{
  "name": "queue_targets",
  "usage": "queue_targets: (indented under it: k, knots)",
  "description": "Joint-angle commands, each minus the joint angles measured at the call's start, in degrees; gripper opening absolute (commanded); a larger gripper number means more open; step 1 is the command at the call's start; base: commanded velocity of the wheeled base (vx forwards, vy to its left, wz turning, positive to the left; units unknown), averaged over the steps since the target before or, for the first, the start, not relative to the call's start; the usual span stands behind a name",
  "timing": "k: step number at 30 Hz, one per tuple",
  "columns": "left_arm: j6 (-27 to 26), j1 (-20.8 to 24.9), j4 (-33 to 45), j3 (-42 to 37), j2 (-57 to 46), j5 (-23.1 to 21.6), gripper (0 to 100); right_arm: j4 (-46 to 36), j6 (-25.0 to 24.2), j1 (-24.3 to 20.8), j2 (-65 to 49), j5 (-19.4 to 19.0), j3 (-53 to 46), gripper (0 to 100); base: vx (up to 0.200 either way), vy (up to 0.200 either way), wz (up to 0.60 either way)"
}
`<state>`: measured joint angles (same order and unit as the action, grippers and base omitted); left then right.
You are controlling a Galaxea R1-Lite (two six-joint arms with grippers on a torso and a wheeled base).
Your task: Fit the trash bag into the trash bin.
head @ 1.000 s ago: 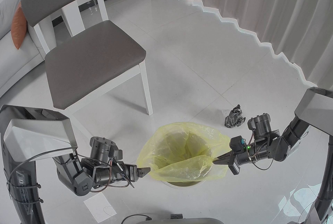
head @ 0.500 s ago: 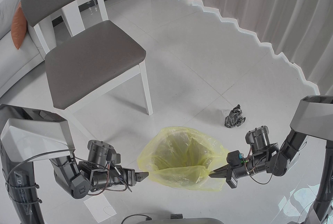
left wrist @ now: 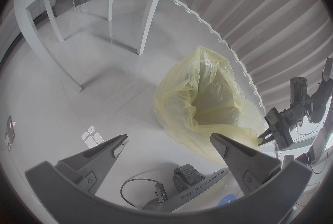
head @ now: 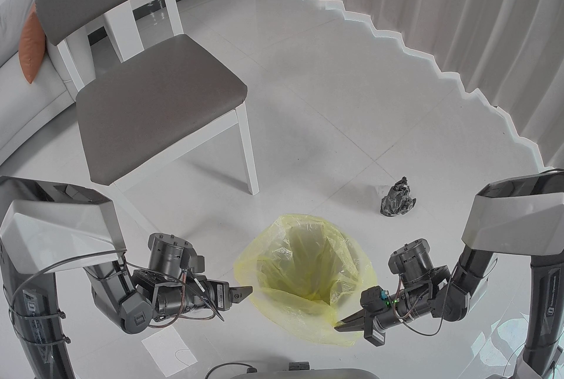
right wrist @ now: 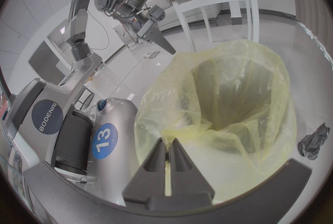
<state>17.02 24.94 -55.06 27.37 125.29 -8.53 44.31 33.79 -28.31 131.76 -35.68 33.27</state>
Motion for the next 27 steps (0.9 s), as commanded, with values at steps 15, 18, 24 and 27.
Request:
queue_targets:
  k: [15,18,24,27]
  knots:
    - [0.03,1.07,0.22,-0.12,-1.63,0.71,100,1.83,-3.29,-5.80,-9.15,-0.09,-2.07,0,0.000,0.000,0.00]
    - [0.03,0.99,0.05,-0.56,-1.63,0.80,100,1.83,-4.09,-7.46,-9.32,-0.09,-2.95,0,0.000,0.000,0.00]
    - [0.03,0.99,-0.04,-1.00,-1.54,0.71,100,1.92,-4.17,-10.01,-8.88,0.00,-3.21,0,0.000,0.000,0.00]
    - [0.03,0.99,-0.04,-0.74,-1.37,0.71,100,1.92,-5.40,-11.33,-9.15,0.00,-2.95,0,0.000,0.000,0.00]
